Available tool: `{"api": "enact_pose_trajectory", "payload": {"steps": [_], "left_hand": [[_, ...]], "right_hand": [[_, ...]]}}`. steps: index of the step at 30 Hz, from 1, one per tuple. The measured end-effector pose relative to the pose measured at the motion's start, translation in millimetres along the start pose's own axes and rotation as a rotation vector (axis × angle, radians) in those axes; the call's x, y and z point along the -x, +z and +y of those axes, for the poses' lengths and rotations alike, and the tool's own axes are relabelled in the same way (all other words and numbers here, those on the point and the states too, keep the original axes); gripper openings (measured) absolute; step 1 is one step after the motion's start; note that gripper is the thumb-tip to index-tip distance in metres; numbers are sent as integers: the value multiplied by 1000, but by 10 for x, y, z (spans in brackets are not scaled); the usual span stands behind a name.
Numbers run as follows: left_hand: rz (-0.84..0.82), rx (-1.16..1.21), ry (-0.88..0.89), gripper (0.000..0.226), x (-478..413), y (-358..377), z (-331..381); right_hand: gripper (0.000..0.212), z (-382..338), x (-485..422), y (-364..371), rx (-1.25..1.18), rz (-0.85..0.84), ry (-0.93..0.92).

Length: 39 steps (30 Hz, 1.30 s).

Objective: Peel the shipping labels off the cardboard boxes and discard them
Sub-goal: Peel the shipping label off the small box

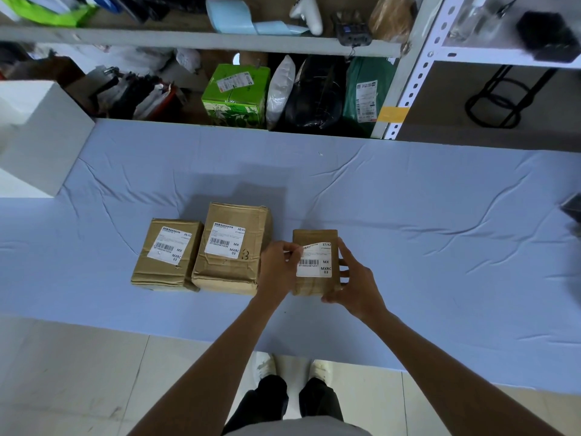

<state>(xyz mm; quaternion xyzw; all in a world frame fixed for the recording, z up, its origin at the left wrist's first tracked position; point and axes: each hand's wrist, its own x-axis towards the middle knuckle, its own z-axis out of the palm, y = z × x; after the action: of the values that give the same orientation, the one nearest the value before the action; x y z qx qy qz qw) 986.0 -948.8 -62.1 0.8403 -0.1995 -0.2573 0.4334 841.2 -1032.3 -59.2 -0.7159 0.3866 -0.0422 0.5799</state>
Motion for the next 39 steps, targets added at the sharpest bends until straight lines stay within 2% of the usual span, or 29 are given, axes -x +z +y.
{"api": "enact_pose_trajectory", "payload": {"steps": [11, 39], "left_hand": [[-14, -22, -40, 15, 27, -9, 67], [-26, -1, -3, 9, 73, -48, 142]], "right_hand": [[123, 3, 2, 4, -2, 4, 3], [124, 11, -11, -6, 14, 17, 8]]}}
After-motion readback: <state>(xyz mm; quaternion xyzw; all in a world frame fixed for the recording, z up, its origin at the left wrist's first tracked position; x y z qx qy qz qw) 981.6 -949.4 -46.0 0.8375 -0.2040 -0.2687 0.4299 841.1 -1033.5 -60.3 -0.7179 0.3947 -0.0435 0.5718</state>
